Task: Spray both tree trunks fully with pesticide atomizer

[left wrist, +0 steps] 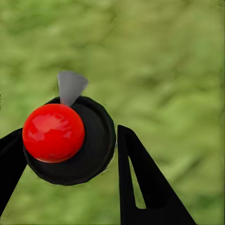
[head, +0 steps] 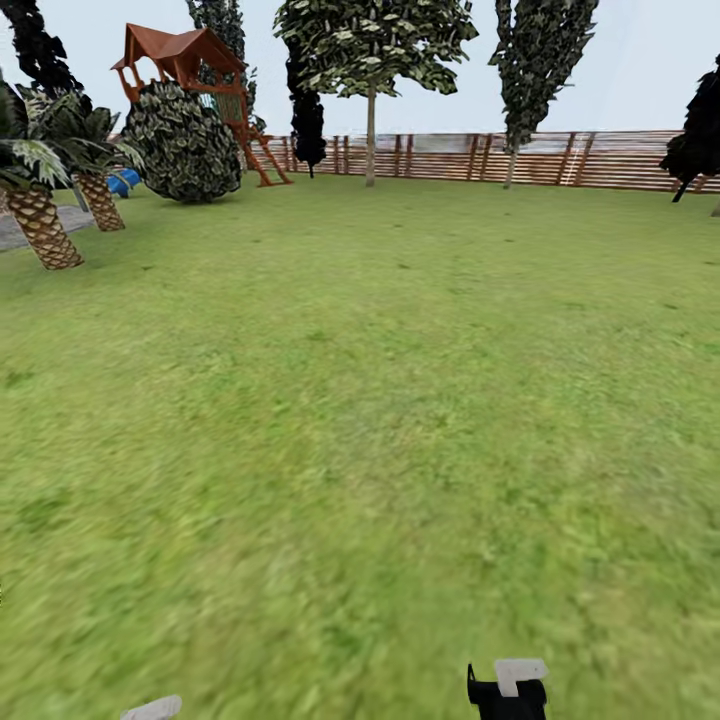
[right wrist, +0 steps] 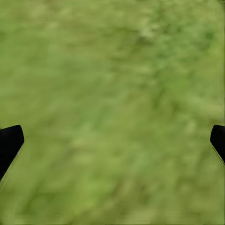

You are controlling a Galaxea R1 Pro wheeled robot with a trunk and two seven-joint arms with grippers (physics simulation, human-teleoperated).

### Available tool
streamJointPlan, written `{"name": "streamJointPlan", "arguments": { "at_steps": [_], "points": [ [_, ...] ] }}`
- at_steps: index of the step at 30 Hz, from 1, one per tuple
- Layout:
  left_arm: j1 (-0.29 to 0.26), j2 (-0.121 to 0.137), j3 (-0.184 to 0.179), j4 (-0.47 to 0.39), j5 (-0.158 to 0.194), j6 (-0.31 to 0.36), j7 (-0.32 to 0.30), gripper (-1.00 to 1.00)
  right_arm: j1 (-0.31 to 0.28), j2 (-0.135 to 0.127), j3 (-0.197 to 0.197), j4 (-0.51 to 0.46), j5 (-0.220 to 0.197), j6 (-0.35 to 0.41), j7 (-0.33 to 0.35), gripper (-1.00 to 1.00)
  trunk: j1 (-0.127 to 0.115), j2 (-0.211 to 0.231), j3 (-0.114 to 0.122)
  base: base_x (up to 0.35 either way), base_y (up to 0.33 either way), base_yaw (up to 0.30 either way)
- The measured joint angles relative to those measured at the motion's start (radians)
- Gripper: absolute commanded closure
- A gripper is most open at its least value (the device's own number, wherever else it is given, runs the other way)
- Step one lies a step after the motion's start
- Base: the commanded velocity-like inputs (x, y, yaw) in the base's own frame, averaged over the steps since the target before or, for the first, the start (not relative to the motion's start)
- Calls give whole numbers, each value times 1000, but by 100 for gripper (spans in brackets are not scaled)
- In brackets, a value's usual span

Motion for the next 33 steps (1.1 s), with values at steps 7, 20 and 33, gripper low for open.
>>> {"name": "streamJointPlan", "arguments": {
  "at_steps": [7, 20, 33],
  "points": [
    [0, 1, 0, 0, 0, 0, 0, 100, 0, 0, 0, 0, 0, 0, 0, -100, 0, 0, 9, 340, 0, 181],
    [0, 4, 0, 0, 0, 0, 0, 100, 0, 3, 0, -1, 0, 0, 1, -100, 0, 0, 18, 340, 0, 83],
    [-1, 6, 0, 1, 0, 0, 0, 100, 0, 3, 0, -1, 0, 0, 2, -100, 0, 0, 33, 340, 39, -206]
  ]
}}
